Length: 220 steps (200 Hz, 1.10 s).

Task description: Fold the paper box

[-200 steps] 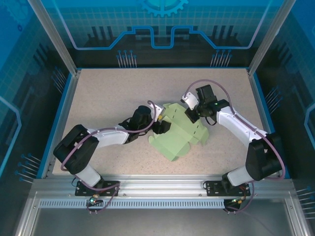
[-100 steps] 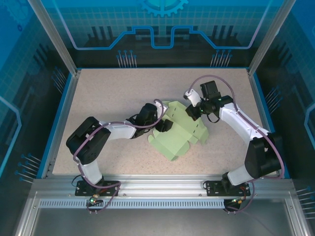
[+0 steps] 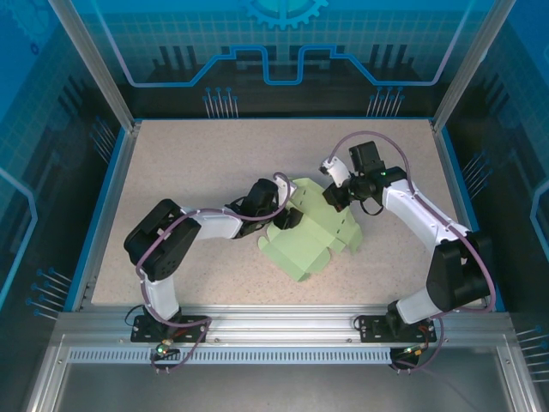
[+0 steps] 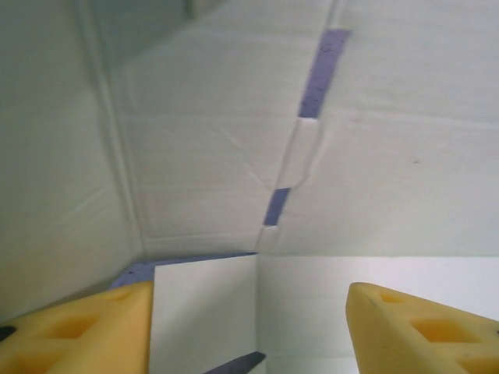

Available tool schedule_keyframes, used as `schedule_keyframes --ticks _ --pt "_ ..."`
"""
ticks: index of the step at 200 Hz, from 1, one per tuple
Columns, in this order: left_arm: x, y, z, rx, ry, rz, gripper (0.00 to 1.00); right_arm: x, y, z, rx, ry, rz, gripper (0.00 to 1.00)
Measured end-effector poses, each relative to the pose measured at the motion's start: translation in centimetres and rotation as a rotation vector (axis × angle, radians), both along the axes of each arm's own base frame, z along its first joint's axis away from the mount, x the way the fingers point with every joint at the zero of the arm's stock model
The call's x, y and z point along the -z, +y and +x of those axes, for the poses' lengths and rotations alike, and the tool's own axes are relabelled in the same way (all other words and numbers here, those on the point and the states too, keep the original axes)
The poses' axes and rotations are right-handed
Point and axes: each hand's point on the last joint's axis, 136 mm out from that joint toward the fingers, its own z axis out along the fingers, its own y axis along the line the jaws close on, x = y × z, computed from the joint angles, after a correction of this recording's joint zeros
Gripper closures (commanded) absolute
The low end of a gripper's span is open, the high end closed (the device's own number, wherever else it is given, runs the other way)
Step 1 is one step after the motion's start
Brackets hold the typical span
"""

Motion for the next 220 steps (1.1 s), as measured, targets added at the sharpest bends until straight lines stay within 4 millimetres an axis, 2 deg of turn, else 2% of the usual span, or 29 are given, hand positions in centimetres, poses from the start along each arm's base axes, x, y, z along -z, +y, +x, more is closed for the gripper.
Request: schedule_keyframes --ticks 24,69,136,182,202,220 --pt "-0.1 -0.8 -1.1 0.042 0.038 -0.055 0.47 0.0 -0.2 0.2 0.012 0.001 0.004 0.98" --pt "-0.5 -1.4 -2.9 0.097 0.073 -0.124 0.50 -0.1 -0.4 0.3 0.026 0.006 0.011 0.98" --pt "-0.9 -3.4 -4.4 0.153 0.052 -0.142 0.45 0.5 -0.1 -0.1 0.032 0.033 0.039 0.98" --pt "-0.5 -2.5 -5.3 0.147 0.048 -0.137 0.38 0.9 -0.2 -0.2 0.034 0.038 0.038 0.99" --pt "-1.9 -1.8 -5.3 0.137 0.023 -0.154 0.36 0.9 -0.1 -0.2 0.030 0.032 0.036 0.99" --pt "-4.3 -0.8 -4.2 0.117 -0.020 -0.194 0.35 0.8 -0.1 -0.1 0.025 0.021 0.034 0.99"
